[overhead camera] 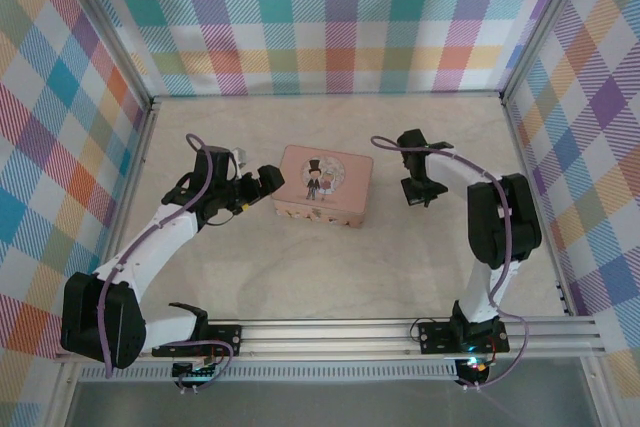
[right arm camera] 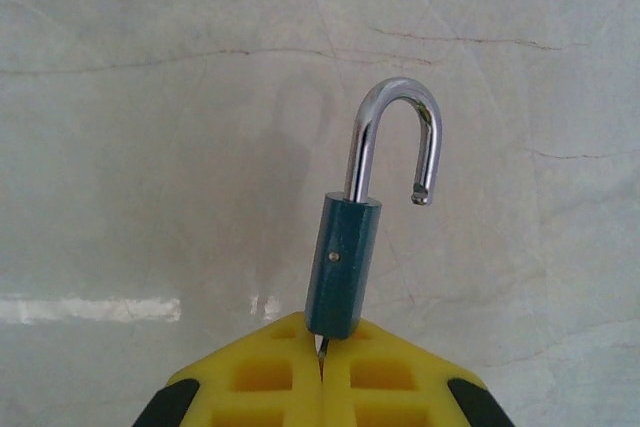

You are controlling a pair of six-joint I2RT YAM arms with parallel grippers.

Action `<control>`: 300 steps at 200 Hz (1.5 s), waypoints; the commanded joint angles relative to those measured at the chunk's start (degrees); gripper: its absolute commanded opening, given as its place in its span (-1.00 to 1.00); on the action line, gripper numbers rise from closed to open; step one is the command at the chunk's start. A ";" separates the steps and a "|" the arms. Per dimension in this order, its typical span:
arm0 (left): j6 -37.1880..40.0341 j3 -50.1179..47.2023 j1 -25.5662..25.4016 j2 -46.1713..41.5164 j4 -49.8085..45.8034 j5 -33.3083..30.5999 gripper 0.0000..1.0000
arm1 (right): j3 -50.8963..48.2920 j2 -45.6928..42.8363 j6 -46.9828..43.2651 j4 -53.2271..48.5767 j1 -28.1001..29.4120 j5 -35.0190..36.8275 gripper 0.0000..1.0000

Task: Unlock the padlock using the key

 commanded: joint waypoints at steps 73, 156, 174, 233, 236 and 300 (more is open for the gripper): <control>-0.41 -1.67 0.79 0.17 1.09 -1.26 1.00 | 3.91 3.58 0.43 -1.64 -0.82 -1.34 -0.64; 0.92 0.75 0.74 -1.57 -2.26 -6.81 1.00 | 2.62 -9.11 3.93 -1.23 -0.84 -3.01 0.00; 2.47 2.62 0.79 -2.17 -5.20 -10.18 1.00 | 0.49 -12.95 4.76 0.93 -0.83 -3.69 0.40; 14.59 8.54 0.87 -2.20 -9.84 -28.70 1.00 | -10.57 -26.24 9.41 16.92 -2.20 -2.92 0.99; 15.53 8.26 0.87 -2.36 -9.14 -29.90 1.00 | -11.28 -26.87 9.84 17.66 -2.49 -2.73 1.00; 27.22 -7.19 7.49 -1.72 14.79 -43.64 1.00 | -33.82 -35.32 4.10 48.92 -5.60 4.48 0.99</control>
